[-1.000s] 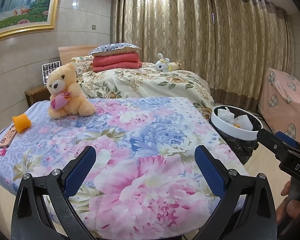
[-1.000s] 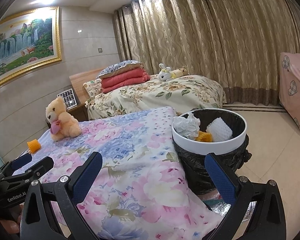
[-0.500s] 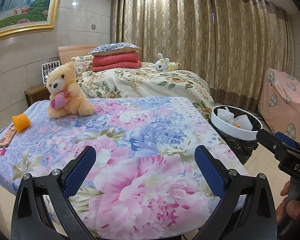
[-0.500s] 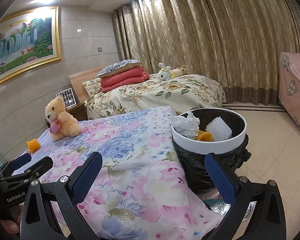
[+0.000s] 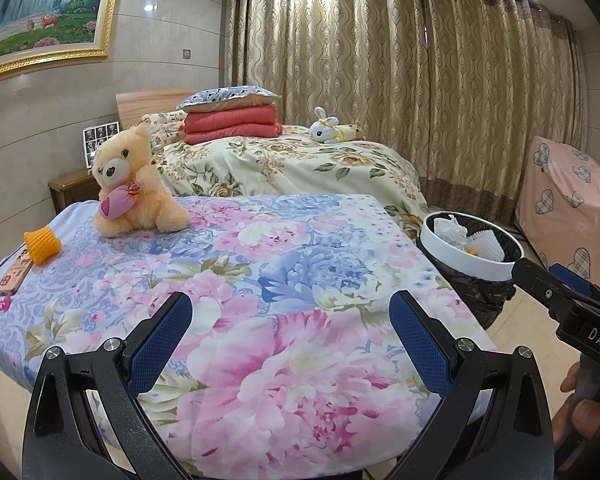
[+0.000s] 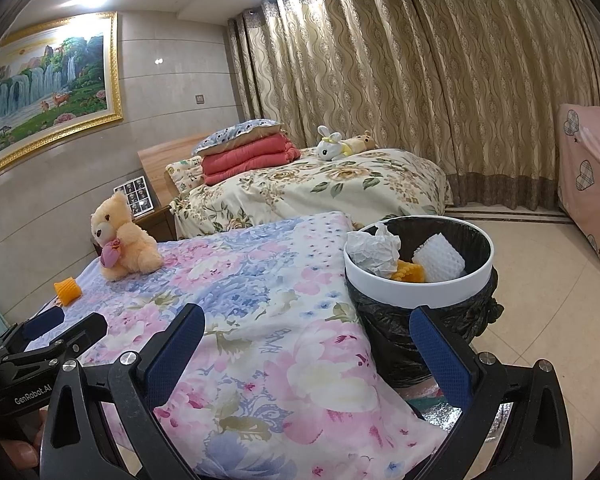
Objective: Collect trash
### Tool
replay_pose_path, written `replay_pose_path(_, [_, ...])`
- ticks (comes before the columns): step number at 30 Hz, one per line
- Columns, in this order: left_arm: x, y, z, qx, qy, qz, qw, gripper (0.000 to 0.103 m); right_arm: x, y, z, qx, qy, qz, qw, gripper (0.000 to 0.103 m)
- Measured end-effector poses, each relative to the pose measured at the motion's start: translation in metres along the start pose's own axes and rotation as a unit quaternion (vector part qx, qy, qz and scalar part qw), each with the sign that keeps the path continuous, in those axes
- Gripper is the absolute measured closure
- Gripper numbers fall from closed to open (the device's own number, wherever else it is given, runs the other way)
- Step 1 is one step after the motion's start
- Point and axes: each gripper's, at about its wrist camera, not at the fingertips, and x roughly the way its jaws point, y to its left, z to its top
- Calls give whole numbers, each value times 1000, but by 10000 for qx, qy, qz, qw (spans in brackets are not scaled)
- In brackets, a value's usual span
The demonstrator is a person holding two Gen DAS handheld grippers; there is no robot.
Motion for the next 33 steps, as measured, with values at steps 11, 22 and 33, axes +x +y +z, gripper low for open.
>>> replay_pose_path(11, [0,0,0,-2,5,-2,10000,2,0,1,0,-1,3,7,10000,0])
replay_pose_path(22, [3,1,-1,-21,37,-16,10000,2,-1,3,1,2,9,17,10000,0])
replay_pose_path(33, [7,2,-2,-64,102,-42,9999,2,4,7,0,0,97,-4,10000,0])
